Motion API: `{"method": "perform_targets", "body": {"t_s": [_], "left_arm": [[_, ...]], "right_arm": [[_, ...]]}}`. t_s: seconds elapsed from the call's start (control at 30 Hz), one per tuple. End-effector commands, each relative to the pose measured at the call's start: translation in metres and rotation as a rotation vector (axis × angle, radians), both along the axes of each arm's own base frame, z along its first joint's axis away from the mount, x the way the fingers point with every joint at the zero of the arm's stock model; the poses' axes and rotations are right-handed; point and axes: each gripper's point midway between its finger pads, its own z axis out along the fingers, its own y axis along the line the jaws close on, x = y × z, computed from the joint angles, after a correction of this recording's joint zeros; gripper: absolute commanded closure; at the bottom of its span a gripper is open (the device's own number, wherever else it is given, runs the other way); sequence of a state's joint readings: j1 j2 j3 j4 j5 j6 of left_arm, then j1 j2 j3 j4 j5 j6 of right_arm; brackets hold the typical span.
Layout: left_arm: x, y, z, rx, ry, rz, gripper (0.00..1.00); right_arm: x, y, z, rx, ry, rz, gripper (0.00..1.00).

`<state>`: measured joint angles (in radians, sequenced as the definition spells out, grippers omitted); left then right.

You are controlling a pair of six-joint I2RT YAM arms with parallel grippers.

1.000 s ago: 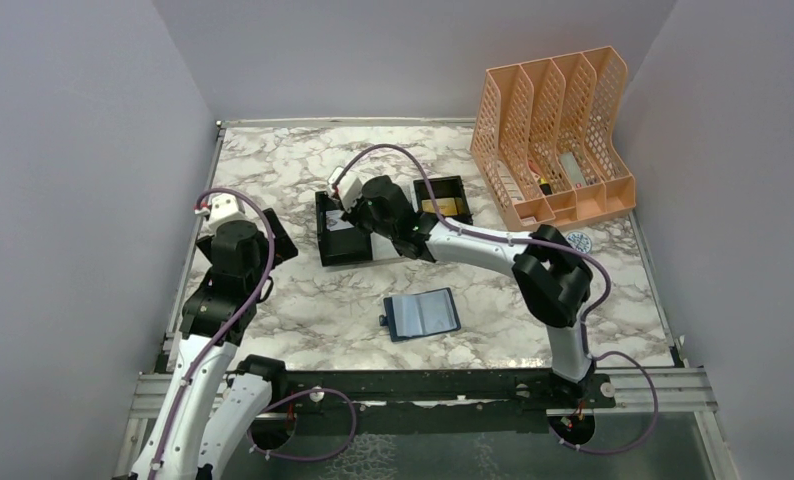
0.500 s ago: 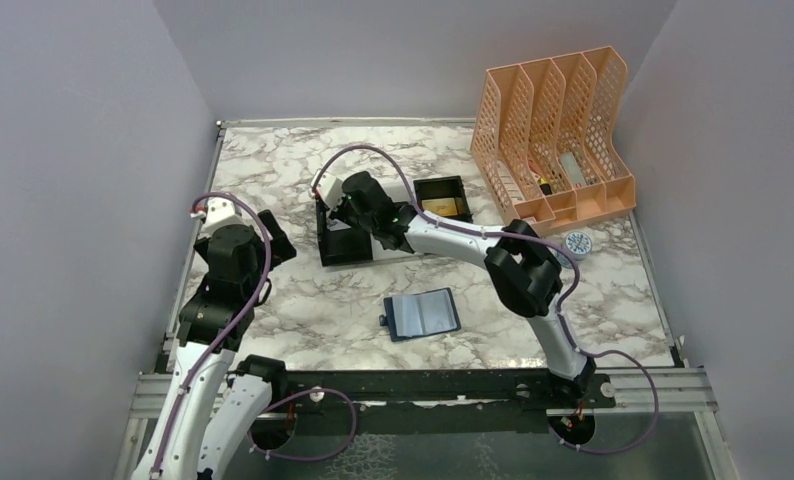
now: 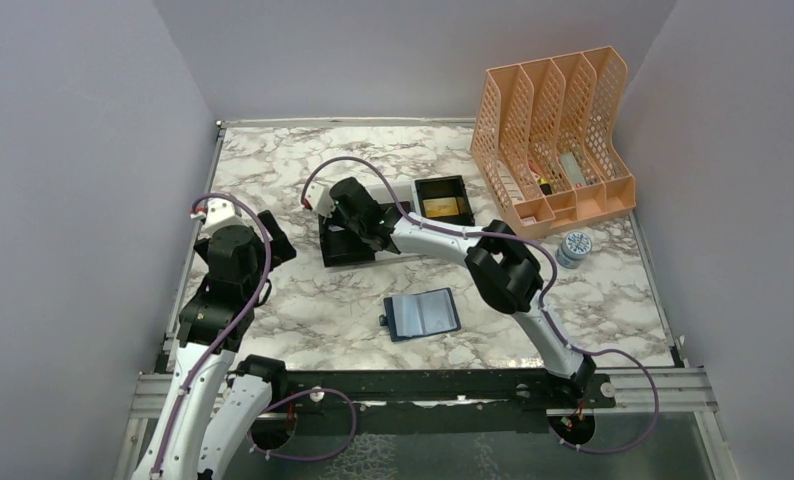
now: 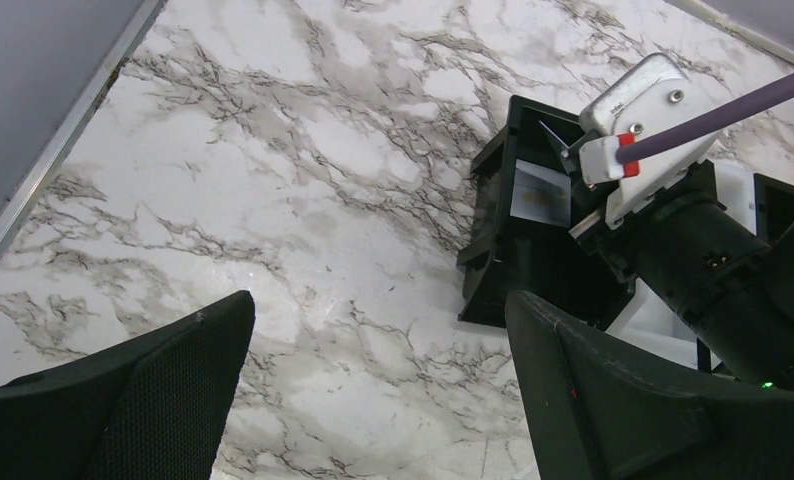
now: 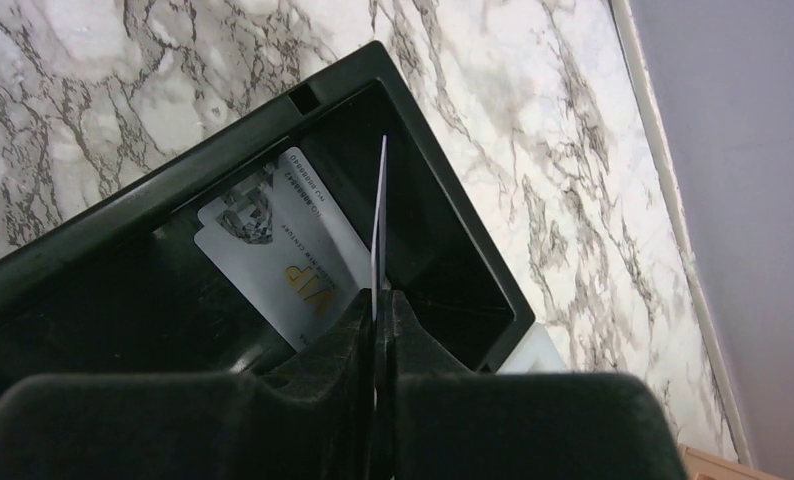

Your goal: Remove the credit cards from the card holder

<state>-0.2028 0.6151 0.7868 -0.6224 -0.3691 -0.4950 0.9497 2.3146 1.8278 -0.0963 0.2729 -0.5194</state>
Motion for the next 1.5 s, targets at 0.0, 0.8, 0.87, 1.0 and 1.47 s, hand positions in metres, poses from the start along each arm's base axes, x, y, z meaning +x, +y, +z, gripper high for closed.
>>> {"method": "perform_targets", "body": {"t_s": [0.0, 0.8, 0.87, 1.0, 1.47], "left_arm": [[-0.003, 0.004, 0.0, 0.004, -0.015, 0.011, 0.01], [-0.006, 0.006, 0.003, -0.005, -0.037, 0.025, 0.01], [-0.006, 0.006, 0.002, -0.004, -0.034, 0.025, 0.01], [-0.006, 0.005, 0.001, -0.004, -0.029, 0.021, 0.01], [-0.005, 0.003, 0.0, -0.004, -0.023, 0.013, 0.01]], "right_arm": [[0.006, 0.001, -0.006, -0.054, -0.046, -0.013, 0.94], [-0.01, -0.002, -0.045, -0.172, 0.026, 0.085, 0.67], [-0.01, 0.0, -0.042, -0.156, 0.022, 0.078, 0.67], [-0.017, 0.005, -0.037, -0.112, 0.055, 0.101, 0.67], [-0.035, 0.014, -0.009, 0.109, 0.194, 0.032, 0.68]]}}
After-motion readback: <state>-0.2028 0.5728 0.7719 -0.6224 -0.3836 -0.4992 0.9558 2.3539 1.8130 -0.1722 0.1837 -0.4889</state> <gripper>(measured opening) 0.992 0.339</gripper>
